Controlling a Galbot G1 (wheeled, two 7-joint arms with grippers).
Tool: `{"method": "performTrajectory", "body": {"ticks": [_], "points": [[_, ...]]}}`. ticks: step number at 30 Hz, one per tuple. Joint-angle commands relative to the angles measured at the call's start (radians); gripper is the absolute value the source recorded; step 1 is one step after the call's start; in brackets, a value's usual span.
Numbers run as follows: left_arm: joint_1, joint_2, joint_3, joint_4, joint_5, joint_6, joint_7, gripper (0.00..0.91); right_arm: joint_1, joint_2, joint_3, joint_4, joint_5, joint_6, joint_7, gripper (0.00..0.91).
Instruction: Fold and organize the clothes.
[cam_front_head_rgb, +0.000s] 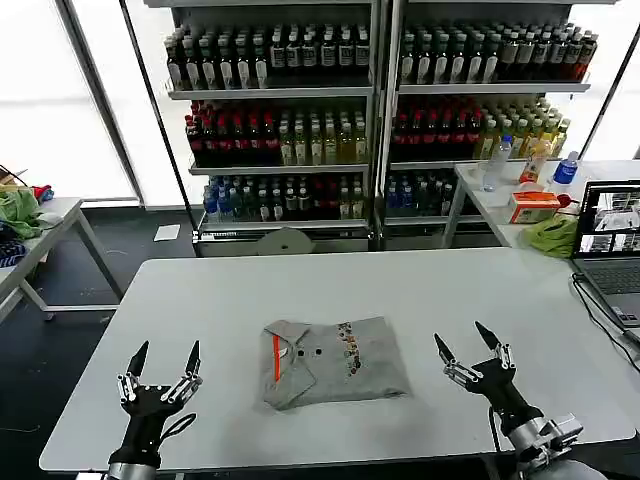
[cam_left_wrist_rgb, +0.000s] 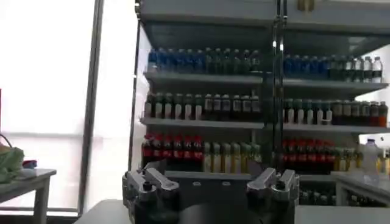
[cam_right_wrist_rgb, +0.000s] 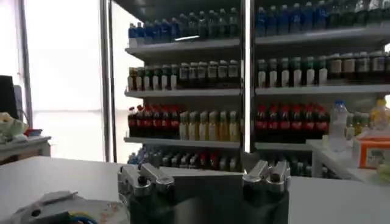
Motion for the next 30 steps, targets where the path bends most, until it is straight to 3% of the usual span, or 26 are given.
{"method": "performTrajectory", "body": {"ticks": [1, 7, 17, 30], "points": [[0.021, -0.018, -0.005, 0.002, 0.032, -0.028, 0.006, 0.907, 0.006, -0.001, -0.022, -0.021, 0.025, -0.012, -0.001, 0.907], [0.025, -0.018, -0.015, 0.008, 0.031, -0.032, 0.006, 0.907, 0.007, 0.013, -0.028, -0.029, -0.001, 0.021, 0.021, 0.907], [0.036, -0.017, -0.025, 0.011, 0.015, -0.076, 0.074, 0.907, -0.012, 0.013, -0.033, 0.001, -0.021, 0.05, 0.007, 0.907], [0.081, -0.009, -0.021, -0.027, 0.023, -0.068, 0.119, 0.907, -0.049, 0.022, -0.019, 0.001, -0.054, 0.091, -0.015, 0.907]]}}
